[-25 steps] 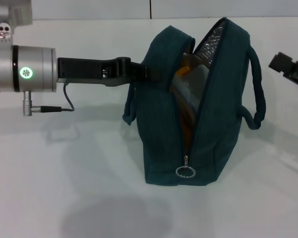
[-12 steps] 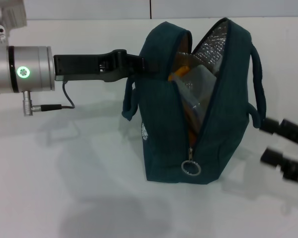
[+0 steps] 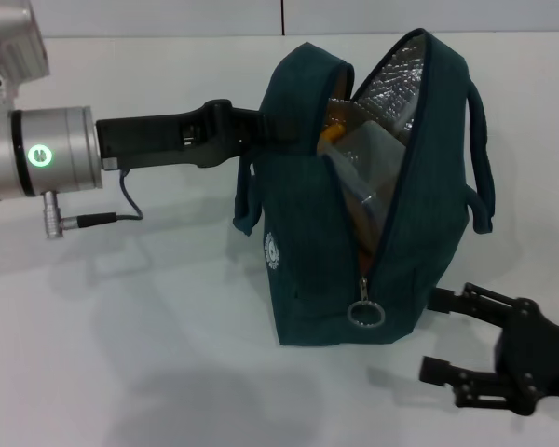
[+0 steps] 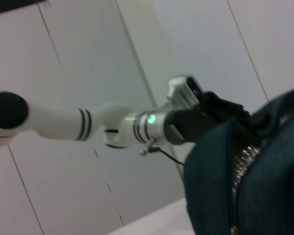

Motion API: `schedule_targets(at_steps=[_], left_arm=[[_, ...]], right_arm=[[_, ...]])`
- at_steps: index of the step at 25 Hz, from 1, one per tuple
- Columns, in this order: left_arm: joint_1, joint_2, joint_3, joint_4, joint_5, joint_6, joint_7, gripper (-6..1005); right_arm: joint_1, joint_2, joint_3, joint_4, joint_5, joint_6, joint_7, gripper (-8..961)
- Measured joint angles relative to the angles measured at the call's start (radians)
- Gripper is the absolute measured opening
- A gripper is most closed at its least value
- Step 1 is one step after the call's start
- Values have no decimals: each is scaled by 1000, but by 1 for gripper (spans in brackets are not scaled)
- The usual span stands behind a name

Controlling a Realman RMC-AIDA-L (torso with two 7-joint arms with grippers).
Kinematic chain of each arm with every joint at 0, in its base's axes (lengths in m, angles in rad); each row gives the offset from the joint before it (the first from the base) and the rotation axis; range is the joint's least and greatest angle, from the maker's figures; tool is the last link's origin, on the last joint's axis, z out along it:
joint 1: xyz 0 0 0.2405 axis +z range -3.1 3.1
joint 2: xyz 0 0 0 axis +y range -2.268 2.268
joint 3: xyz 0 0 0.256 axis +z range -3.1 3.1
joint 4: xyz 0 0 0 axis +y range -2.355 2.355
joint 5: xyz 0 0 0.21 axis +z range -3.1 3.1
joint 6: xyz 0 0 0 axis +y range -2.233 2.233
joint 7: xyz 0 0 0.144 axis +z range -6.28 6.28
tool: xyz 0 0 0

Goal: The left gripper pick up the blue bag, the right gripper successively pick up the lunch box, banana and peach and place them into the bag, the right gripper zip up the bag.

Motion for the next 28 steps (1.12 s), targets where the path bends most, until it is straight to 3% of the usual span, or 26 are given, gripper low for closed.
schedule_targets(at_steps=[14,28], left_arm=[[15,-3,5,-53,-17,6,28,37],[14,-3,5,-53,-26,14,36,37]], right_arm=[[112,12,-98,44,11,90,7,871],[164,14,-140,72,9,131,9,865]])
